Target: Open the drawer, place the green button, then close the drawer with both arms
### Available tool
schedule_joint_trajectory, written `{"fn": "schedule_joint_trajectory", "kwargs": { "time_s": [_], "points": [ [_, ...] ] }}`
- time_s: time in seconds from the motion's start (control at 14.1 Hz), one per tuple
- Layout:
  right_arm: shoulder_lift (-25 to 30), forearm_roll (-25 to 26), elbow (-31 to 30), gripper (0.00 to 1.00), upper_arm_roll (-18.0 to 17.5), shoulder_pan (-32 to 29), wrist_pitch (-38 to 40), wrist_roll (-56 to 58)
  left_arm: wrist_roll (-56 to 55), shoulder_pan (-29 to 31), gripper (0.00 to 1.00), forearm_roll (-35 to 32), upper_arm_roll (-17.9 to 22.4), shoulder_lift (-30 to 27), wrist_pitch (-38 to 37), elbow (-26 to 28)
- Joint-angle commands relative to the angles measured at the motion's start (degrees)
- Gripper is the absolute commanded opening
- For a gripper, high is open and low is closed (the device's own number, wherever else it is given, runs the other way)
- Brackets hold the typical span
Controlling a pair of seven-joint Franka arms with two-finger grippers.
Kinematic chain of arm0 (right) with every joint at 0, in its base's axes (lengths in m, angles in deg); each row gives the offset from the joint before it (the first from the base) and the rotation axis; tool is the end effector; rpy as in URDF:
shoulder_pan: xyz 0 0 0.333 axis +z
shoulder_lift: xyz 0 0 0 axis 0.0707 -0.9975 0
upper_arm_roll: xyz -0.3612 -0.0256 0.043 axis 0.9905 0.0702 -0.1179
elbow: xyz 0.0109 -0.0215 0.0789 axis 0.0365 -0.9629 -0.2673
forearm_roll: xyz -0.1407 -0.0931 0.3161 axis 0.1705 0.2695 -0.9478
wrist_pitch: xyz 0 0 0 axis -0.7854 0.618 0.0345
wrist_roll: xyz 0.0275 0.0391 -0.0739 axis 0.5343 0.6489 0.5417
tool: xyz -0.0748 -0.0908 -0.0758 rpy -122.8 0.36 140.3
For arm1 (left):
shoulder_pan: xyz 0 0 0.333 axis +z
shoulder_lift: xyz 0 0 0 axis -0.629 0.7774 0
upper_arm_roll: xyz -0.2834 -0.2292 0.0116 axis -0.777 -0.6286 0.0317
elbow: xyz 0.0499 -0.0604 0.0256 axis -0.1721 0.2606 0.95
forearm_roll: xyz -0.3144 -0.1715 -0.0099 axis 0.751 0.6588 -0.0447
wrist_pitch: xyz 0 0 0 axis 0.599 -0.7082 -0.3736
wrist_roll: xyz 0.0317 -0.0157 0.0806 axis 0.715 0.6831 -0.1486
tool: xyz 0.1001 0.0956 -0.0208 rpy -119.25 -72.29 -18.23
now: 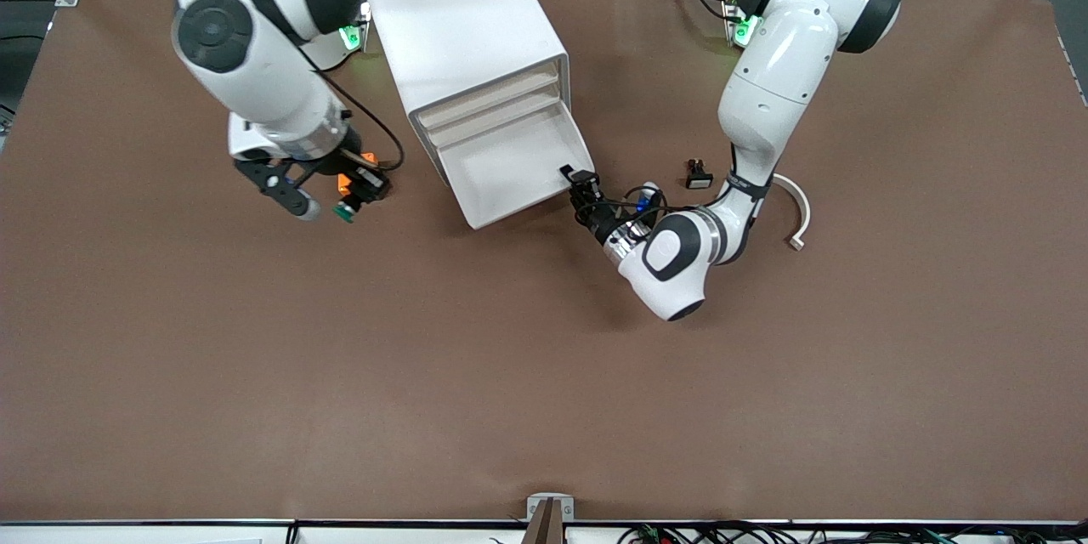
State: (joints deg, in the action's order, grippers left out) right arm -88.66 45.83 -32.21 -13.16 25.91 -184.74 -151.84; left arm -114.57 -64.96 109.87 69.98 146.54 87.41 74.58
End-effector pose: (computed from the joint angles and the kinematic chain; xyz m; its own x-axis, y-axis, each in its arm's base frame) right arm 0.4902 0.2661 0.5039 0.7779 -0.6236 -0.0777 -0.6262 -0.7795 -0.0138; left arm 0.5164 -0.4157 0.1682 -0.5383 0.8308 -0.1417 0.2555 0.0006 -0.9668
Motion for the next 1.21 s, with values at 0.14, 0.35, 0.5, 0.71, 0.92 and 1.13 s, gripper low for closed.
{"fn": "schedule_joint_trajectory", "kwargs": {
  "time_s": [0.14, 0.35, 0.5, 0.71, 0.92, 1.13],
  "points": [
    [-4.3, -0.6, -0.1, 0.0, 0.6, 6.8, -5.4, -12.1, 0.5, 0.3, 0.26, 0.7, 0.3, -0.7, 0.3, 0.1],
    [-6.9, -0.5, 0.0, 0.0, 0.6, 11.4, -8.0, -19.0, 1.1, 0.3, 1.0, 0.5, 0.6, -0.7, 0.4, 0.0],
    [-8.6, -0.4, 0.0, 0.0, 0.6, 15.0, -9.1, -22.1, 1.7, 0.3, 1.0, 0.4, 0.6, -0.7, 0.4, 0.0],
    [-10.6, -0.4, -0.1, 0.0, 0.6, 18.7, -12.4, -26.2, 7.5, 0.6, 1.0, 0.4, 0.8, -1.2, 0.4, -0.1],
    [-12.6, -0.4, -1.7, 0.0, 0.6, 21.7, -18.2, -30.0, 18.2, 1.2, 1.0, -0.2, 3.0, -1.6, 0.5, -3.8],
    [-14.1, -0.5, -3.4, 0.0, 0.5, 23.5, -20.8, -30.1, 29.0, 1.2, 1.0, -0.3, 7.3, -1.9, 0.6, -4.6]
  ]
}}
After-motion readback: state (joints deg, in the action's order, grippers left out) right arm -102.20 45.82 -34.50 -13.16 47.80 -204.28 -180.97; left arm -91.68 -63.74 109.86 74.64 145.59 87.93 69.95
